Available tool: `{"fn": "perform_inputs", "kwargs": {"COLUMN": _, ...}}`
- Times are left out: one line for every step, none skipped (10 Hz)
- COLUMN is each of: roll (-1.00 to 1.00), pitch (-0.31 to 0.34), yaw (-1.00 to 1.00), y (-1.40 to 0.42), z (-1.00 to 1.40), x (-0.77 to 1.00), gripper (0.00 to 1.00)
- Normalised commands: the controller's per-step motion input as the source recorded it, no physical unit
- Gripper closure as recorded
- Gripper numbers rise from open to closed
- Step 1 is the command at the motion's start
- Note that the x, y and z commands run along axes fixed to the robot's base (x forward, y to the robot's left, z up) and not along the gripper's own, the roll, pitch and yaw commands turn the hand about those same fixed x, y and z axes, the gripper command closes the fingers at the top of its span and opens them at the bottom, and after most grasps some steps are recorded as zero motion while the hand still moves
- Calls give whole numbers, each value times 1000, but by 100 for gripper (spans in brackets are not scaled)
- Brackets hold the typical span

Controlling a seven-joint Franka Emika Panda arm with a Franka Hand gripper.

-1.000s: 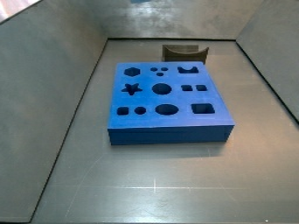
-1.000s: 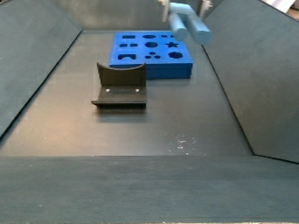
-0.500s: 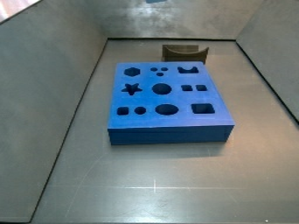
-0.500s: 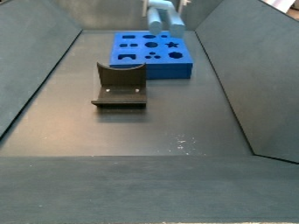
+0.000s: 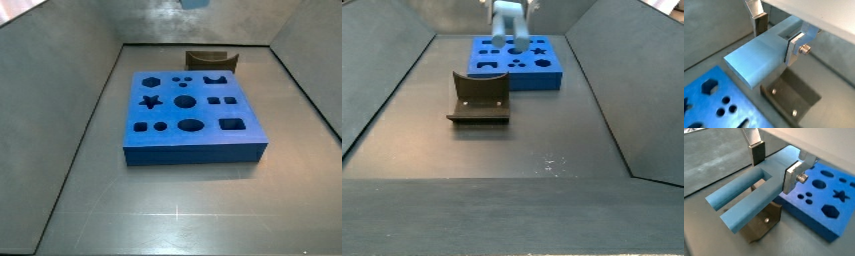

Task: Pick up the square-circle object. Move up. Rotate the square-circle object. Place the square-circle object on the fixture. Regrasp the square-circle object. Move to above the board. Insert the square-circle object.
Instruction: Place the square-circle object on the fixture.

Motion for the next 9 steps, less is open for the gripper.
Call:
{"fn": "perform_inputs", "kwargs": {"roll": -1000, "pitch": 108, "yaw": -76, "y": -32, "z": -131, "x": 928, "gripper": 100}}
{"fn": "perform_inputs", "kwargs": {"roll": -1000, "pitch": 119, "yaw": -79, "y": -14, "z": -87, "x": 870, "gripper": 100}}
{"fn": "perform_inputs", "kwargs": {"roll": -1000, "pitch": 129, "yaw": -86, "y": 17, "z": -47, "x": 772, "gripper": 100}}
{"fn": "perform_inputs", "kwargs": {"roll": -1000, "pitch": 131, "yaw": -96, "y": 29, "z": -40, "x": 696, "gripper": 100}}
{"fn": "perform_inputs", "kwargs": {"roll": -1000, "pitch": 134, "yaw": -111, "y": 37, "z": -27, "x": 598, "gripper": 100}}
{"fn": "perform_inputs", "kwargs": {"roll": -1000, "pitch": 140, "yaw": -124, "y": 41, "z": -22, "x": 522, "gripper": 100}}
{"fn": "perform_inputs", "kwargs": {"roll": -1000, "pitch": 143, "yaw": -146, "y": 43, "z": -20, "x": 429, "gripper": 100}}
{"fn": "perform_inputs", "kwargs": {"roll": -928, "pitch": 136, "yaw": -156, "y": 43, "z": -21, "x": 362, "gripper": 100}}
{"fn": "perform_inputs", "kwargs": {"roll": -700, "pitch": 103, "yaw": -148, "y": 45, "z": -21, "x": 277, "gripper": 100}}
